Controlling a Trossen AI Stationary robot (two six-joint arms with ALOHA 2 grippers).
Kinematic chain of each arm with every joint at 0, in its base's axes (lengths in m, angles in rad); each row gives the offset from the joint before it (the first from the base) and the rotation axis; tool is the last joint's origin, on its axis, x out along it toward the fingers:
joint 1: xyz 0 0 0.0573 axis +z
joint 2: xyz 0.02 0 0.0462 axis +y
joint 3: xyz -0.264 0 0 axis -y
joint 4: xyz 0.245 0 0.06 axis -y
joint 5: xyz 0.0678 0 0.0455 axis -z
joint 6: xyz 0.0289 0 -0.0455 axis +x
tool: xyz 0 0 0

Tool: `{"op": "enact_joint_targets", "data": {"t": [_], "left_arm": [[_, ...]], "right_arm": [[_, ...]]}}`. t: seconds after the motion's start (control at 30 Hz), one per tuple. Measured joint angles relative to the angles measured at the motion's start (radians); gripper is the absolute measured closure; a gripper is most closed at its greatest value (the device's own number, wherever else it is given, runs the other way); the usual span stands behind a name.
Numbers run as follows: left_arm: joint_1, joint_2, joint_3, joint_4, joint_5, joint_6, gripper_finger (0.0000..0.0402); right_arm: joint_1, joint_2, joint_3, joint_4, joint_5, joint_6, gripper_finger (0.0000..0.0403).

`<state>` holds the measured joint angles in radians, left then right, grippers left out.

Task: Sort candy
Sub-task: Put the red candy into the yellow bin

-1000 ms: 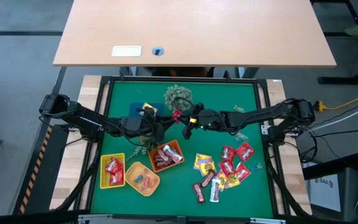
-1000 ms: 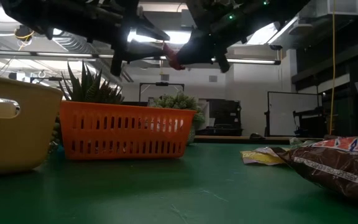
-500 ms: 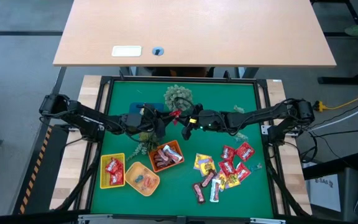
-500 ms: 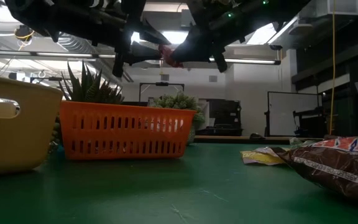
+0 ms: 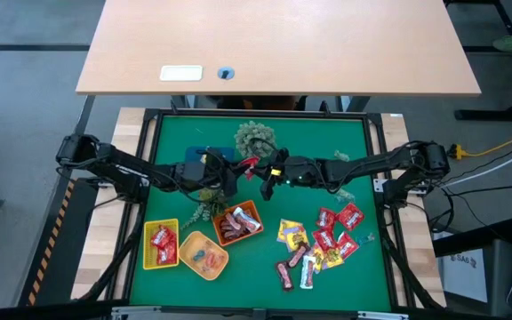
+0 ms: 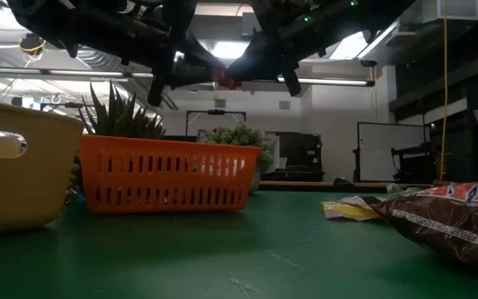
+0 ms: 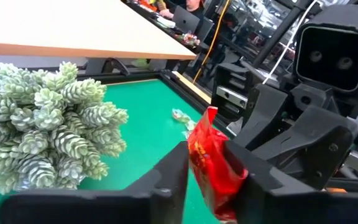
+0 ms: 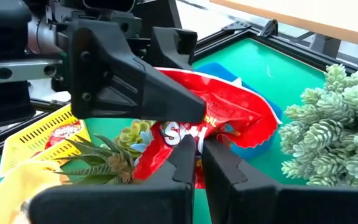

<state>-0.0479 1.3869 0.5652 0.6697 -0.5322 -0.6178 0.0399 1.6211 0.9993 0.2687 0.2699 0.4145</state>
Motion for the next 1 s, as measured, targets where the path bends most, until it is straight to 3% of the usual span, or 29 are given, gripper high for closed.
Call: {"op": "enact_joint_targets", "data": {"t": [0.13,0.2,0.47,0.67,0.8,1.0], "left_arm": [[0.000,0.000,0.000,-0.001,0.004,0.000,0.0381],[0.000,0.000,0.000,-0.002,0.004,0.000,0.0392],[-0.001,0.000,0.000,-0.007,0.024,0.058,0.0397],[-0.001,0.000,0.000,-0.006,0.025,0.121,0.0399],[-0.001,-0.015,-0.001,-0.011,0.053,0.161,0.0400],[-0.001,-0.170,-0.001,-0.229,0.183,0.171,0.0400]], "right_arm": [[0.000,0.000,0.000,0.000,0.000,0.000,0.0386],[-0.001,0.000,0.000,-0.002,-0.001,0.001,0.0386],[-0.002,0.000,0.000,-0.009,-0.048,0.006,0.0375],[-0.001,0.000,0.000,-0.008,-0.046,0.012,0.0314],[-0.001,-0.007,0.001,-0.041,-0.098,-0.007,0.0277],[-0.001,-0.031,0.000,-0.242,-0.202,-0.029,0.0264]]}}
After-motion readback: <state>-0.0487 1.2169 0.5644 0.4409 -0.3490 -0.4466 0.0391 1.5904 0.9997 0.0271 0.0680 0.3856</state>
